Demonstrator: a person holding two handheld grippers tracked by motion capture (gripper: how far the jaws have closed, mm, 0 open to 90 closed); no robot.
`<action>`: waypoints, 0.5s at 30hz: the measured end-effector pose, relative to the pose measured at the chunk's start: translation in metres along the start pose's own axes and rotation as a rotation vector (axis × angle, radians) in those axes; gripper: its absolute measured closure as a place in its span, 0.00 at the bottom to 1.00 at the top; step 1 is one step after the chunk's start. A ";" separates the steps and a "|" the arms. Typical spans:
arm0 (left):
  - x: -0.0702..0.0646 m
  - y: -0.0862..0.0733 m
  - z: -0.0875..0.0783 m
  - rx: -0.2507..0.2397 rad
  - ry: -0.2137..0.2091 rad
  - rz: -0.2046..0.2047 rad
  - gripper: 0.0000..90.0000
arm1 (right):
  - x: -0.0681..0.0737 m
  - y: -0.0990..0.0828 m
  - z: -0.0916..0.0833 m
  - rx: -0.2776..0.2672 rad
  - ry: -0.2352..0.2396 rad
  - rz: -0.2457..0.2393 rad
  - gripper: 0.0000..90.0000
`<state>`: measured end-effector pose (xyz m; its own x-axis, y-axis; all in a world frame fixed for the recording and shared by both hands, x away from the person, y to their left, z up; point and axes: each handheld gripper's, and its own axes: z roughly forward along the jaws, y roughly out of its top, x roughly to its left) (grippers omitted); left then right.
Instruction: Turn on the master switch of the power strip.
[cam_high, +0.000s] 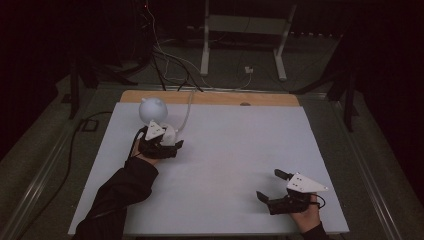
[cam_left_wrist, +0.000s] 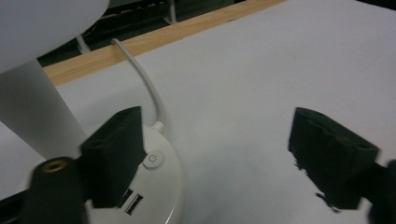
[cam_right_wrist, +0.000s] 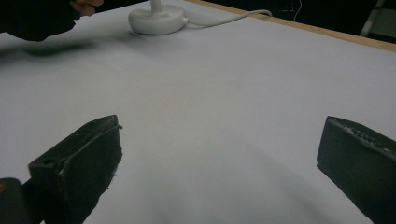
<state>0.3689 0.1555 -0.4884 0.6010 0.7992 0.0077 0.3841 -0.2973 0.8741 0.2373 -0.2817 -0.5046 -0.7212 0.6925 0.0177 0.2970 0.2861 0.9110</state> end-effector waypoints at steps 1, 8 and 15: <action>0.000 0.000 0.001 0.004 0.020 0.000 0.27 | 0.000 0.000 0.000 0.001 -0.001 0.000 0.00; 0.000 0.000 0.007 0.028 0.066 0.002 0.51 | 0.000 0.000 0.000 0.001 0.001 0.000 0.00; 0.002 0.002 0.010 0.030 0.094 -0.007 0.62 | 0.000 -0.001 0.001 0.005 0.002 0.001 0.00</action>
<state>0.3776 0.1512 -0.4912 0.5302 0.8465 0.0490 0.4092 -0.3061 0.8596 0.2379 -0.2814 -0.5055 -0.7224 0.6912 0.0194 0.3007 0.2888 0.9089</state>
